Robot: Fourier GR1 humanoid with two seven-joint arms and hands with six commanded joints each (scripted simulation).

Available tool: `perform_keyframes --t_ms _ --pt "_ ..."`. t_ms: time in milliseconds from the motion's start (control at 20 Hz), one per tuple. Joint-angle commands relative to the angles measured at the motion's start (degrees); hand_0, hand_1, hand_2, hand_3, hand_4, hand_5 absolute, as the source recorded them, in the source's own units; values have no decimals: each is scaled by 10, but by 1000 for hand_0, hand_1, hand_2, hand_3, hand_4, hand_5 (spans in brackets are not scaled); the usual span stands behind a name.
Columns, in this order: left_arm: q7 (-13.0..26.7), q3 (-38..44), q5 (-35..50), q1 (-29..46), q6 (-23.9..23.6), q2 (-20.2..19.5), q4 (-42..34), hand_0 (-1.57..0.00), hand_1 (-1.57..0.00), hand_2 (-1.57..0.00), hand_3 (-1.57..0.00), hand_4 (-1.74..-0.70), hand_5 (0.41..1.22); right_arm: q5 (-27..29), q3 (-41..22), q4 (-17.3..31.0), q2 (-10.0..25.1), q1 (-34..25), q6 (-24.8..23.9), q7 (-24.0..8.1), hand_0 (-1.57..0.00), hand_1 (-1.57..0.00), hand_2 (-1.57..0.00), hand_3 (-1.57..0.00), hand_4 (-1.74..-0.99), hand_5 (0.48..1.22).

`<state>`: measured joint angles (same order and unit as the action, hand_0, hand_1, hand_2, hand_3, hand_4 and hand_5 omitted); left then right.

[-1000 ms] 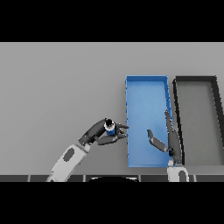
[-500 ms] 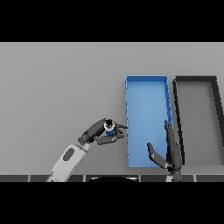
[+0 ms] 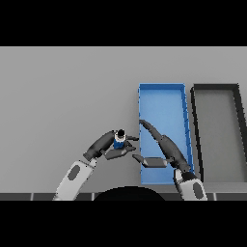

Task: Pick up the blue pipe and place it into the blue bin.

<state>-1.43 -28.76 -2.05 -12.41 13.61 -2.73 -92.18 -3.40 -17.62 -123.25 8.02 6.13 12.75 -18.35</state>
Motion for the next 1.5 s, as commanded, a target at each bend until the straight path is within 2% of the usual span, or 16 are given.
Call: perform_keyframes --t_ms 0,250,300,400,500,650,800,850,900,1000,1050,1100,1150,1200,1300,1450 --pt "-7 1 -3 2 1 0 0 -1571 -1571 -1571 -1571 -1467 1221 0 -8 -5 2 -15 7 -14 1 -2 -53 1 -1296 556" --pt "-24 13 2 -3 21 3 10 -1571 -1571 -1571 -1571 -1466 1221 17 -47 23 -25 -111 30 -74 1 0 -45 1 -1282 555" --pt "-28 17 1 -7 24 4 14 -1571 -1571 -1571 -1571 -1464 1221 16 -52 26 -26 -128 35 -69 1 0 -46 1 -1268 555" --pt "-31 19 7 0 34 7 13 -1571 -1571 -1571 -1571 -1465 1221 24 -50 35 -30 -176 41 -84 1 -2 -52 1 -1242 551" --pt "-11 23 20 4 43 10 2 -1571 -1571 -1571 -1571 -1469 1221 22 -56 41 -33 -206 45 -92 -7 -16 -66 1 -1223 540" --pt "2 28 -2 6 35 12 4 -1571 -1571 -1571 -1571 -1469 1221 40 -51 56 -38 -254 53 -130 -23 -32 -83 1 -1186 521" --pt "-2 32 -7 12 45 12 -3 -1571 -1571 -1571 -1571 -1465 1221 42 -52 88 -43 -285 67 -142 -69 -108 -166 -44 -1204 497" --pt "6 36 -11 10 46 12 1 -1571 -1571 -1571 -1571 -1462 1221 40 -52 98 -45 -291 70 -141 -168 -218 -261 -128 -1233 487" --pt "-1 37 -10 15 51 13 5 -1571 -1571 -1571 -1571 -1517 1221 41 -54 105 -46 -293 75 -137 -323 -362 -377 -242 -1278 485" --pt "31 29 -15 18 52 14 -13 -1571 -1571 -1571 -1571 -1595 1221 48 -51 120 -55 -309 78 -129 -702 -703 -745 -604 -1406 500" --pt "38 32 -22 16 48 15 -11 -1571 -1571 -1571 -1571 -1622 1221 48 -50 125 -59 -315 76 -135 -876 -877 -910 -762 -1467 518" --pt "39 35 -25 15 46 19 -9 -1571 -1571 -1571 -1571 -1645 1221 49 -51 127 -63 -312 75 -128 -1015 -1015 -1042 -872 -1514 550" --pt "26 38 -20 18 52 19 -8 -1571 -1571 -1571 -1511 -1662 1221 52 -55 126 -69 -311 72 -132 -1126 -1127 -1148 -953 -1551 596" --pt "20 44 -7 16 58 29 -4 -1571 -1571 -1571 -1523 -1677 1221 59 -59 124 -77 -309 68 -130 -1215 -1215 -1233 -1021 -1581 650" --pt "1 48 3 28 70 32 -5 -1571 -1571 -1571 -1502 -1699 1221 62 -66 133 -81 -302 59 -117 -1343 -1343 -1354 -1186 -1628 856" --pt "8 52 2 23 74 45 -5 -1571 -1571 -1571 -1441 -1718 1221 57 -74 132 -65 -299 51 -90 -1454 -1454 -1460 -1357 -1680 1034"
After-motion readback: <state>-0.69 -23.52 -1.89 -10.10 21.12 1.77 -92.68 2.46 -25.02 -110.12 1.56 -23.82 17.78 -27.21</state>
